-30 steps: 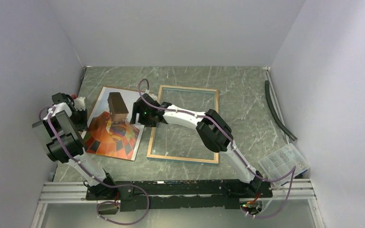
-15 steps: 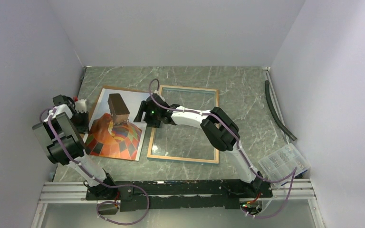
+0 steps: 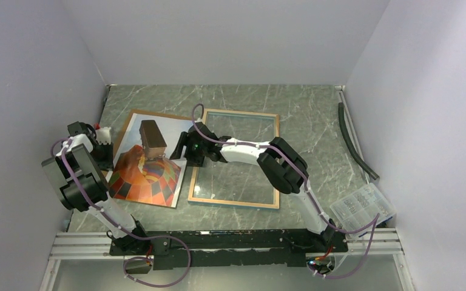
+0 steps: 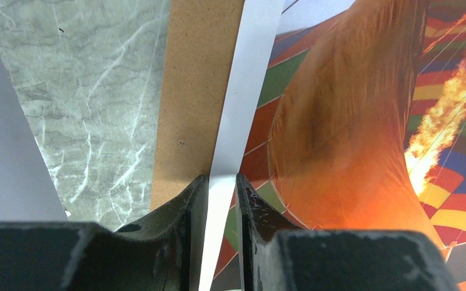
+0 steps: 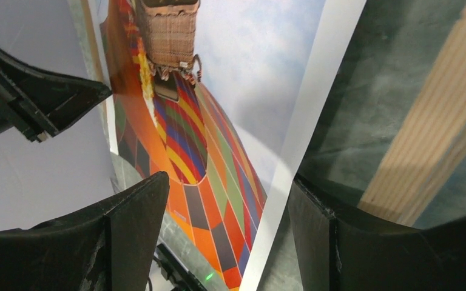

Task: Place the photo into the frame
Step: Pick up the photo at the center of the board.

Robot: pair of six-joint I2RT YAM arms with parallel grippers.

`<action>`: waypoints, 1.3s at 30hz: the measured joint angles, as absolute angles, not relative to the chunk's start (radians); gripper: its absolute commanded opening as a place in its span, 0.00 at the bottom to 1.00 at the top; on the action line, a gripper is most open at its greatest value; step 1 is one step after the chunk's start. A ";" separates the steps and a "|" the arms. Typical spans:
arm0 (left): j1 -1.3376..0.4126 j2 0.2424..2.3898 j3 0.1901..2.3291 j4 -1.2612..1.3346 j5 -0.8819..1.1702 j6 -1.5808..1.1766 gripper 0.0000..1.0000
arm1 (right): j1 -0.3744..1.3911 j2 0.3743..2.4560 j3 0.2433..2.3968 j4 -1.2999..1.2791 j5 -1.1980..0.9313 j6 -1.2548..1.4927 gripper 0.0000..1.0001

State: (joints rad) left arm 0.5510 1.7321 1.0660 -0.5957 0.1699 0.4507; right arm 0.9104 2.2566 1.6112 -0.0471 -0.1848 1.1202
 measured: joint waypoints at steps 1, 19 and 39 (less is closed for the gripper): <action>0.551 1.732 1.065 -0.595 0.170 0.451 0.28 | 0.913 2.255 1.605 -0.036 -0.192 1.122 0.73; 0.551 1.732 1.064 -0.593 0.169 0.451 0.27 | 0.923 2.165 1.594 0.010 -0.230 1.097 0.59; 0.540 1.740 1.155 -0.787 0.290 0.423 0.43 | 0.938 2.178 1.680 -0.197 -0.146 0.973 0.00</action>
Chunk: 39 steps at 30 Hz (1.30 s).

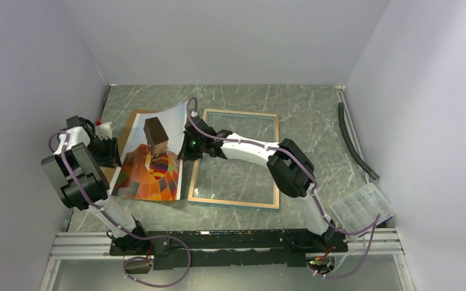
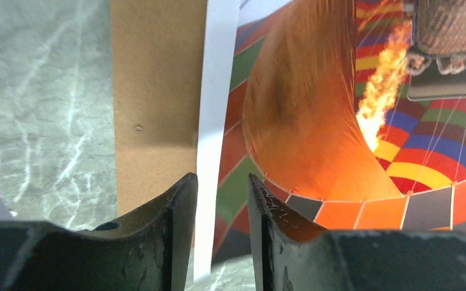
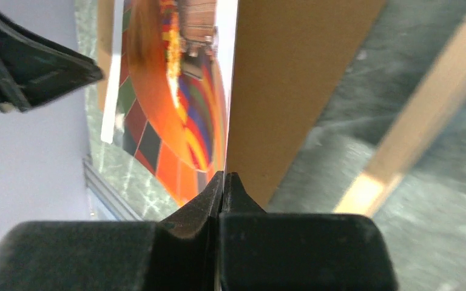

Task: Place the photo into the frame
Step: Pick up the photo at the center of the board, then turn over the photo from the photo frame.

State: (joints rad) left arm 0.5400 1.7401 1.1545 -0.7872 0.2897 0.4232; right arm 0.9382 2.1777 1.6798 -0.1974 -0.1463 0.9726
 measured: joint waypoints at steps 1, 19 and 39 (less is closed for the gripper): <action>0.540 1.740 1.179 -0.810 0.299 0.422 0.44 | 0.936 2.167 1.677 -0.216 -0.132 0.956 0.00; 0.558 1.713 1.358 -0.944 0.382 0.379 0.45 | 0.822 1.490 1.842 -1.013 0.379 0.525 0.00; 0.558 1.712 1.339 -0.948 0.395 0.376 0.45 | 1.089 2.263 2.342 -1.446 0.587 0.471 0.00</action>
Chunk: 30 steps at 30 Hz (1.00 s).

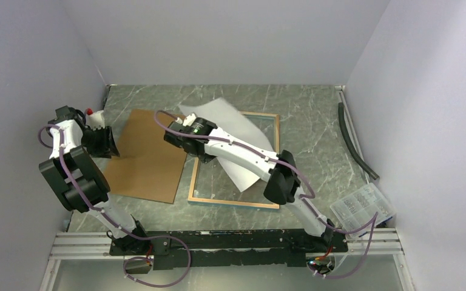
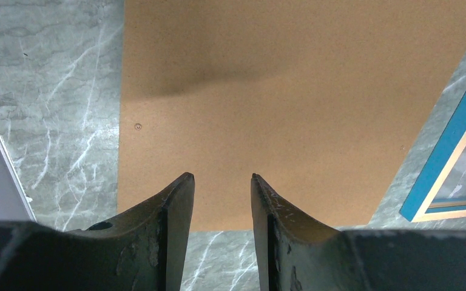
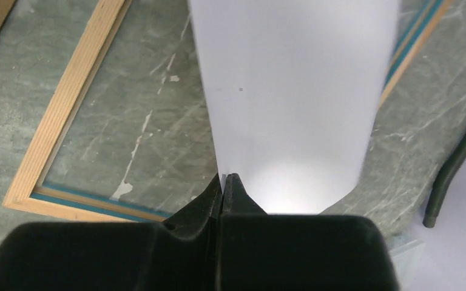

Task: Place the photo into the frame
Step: Turn over the photo from the photo frame.

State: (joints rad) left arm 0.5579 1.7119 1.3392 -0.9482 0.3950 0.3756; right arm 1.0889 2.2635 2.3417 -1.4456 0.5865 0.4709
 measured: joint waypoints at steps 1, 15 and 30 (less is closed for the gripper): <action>0.558 1.712 1.339 -0.948 0.395 0.376 0.45 | 1.090 2.278 2.344 -1.442 0.574 0.471 0.00; 0.524 1.681 1.283 -0.960 0.409 0.377 0.47 | 1.024 2.263 2.110 -1.051 0.191 0.581 0.77; 0.168 1.704 1.279 -0.990 0.532 0.282 0.46 | 0.799 1.950 1.781 -0.723 -0.125 0.624 0.95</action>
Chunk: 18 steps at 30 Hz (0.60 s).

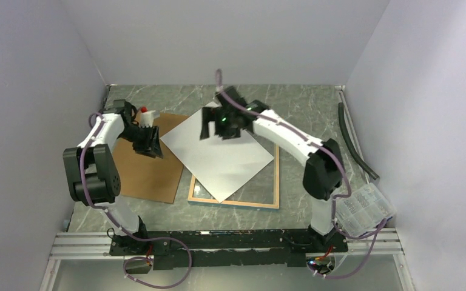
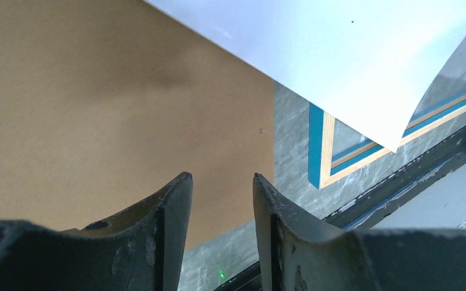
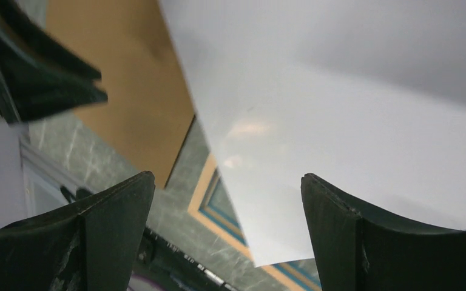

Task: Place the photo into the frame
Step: Turn over the photo from the photo frame.

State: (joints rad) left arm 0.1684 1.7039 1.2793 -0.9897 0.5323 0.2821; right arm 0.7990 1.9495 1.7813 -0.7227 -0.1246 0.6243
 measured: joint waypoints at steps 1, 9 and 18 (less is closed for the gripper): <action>0.147 1.712 1.279 -0.984 0.527 0.275 0.45 | 0.763 1.928 1.765 -0.706 -0.133 0.619 0.96; 0.018 1.785 1.279 -0.922 0.428 0.244 0.43 | 0.490 1.923 1.717 -0.622 -0.204 0.521 0.96; -0.108 1.864 1.279 -0.859 0.304 0.215 0.42 | 0.430 2.138 1.816 -0.588 -0.319 0.417 0.95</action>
State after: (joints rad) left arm -0.1081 1.8641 1.2793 -0.8589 0.3042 0.2150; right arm 0.4305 2.1384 1.8156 -0.5880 -0.3187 0.4168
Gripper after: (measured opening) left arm 0.428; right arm 0.959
